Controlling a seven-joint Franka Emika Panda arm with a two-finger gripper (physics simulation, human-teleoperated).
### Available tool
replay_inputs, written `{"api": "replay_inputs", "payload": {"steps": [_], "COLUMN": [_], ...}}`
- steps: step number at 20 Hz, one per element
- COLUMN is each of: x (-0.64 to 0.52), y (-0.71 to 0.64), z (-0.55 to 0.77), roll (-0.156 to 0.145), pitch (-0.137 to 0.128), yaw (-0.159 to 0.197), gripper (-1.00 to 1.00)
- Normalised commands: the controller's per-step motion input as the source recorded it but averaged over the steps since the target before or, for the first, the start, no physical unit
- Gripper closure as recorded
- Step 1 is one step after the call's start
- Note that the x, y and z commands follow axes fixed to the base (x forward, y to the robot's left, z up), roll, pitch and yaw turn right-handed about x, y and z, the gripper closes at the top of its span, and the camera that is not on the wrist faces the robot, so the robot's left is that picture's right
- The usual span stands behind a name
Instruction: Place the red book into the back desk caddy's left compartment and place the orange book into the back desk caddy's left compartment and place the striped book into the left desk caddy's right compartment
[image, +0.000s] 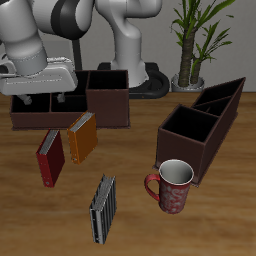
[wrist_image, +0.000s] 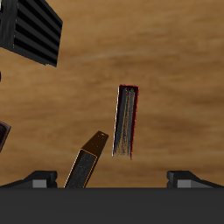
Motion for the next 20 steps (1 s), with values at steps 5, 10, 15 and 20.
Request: {"api": "replay_inputs", "payload": {"steps": [5, 10, 15, 20], "x": [0.2, 0.13, 0.08, 0.06], "y": [-0.3, -0.1, 0.07, 0.08], "z": [-0.1, -0.18, -0.24, -0.21], "roll": [-0.03, -0.052, -0.022, -0.018], "pitch": [-0.026, -0.065, -0.067, -0.031], "yaw": [0.017, 0.01, -0.002, -0.007], "gripper": [-1.0, -1.0, -1.0, -1.0]}}
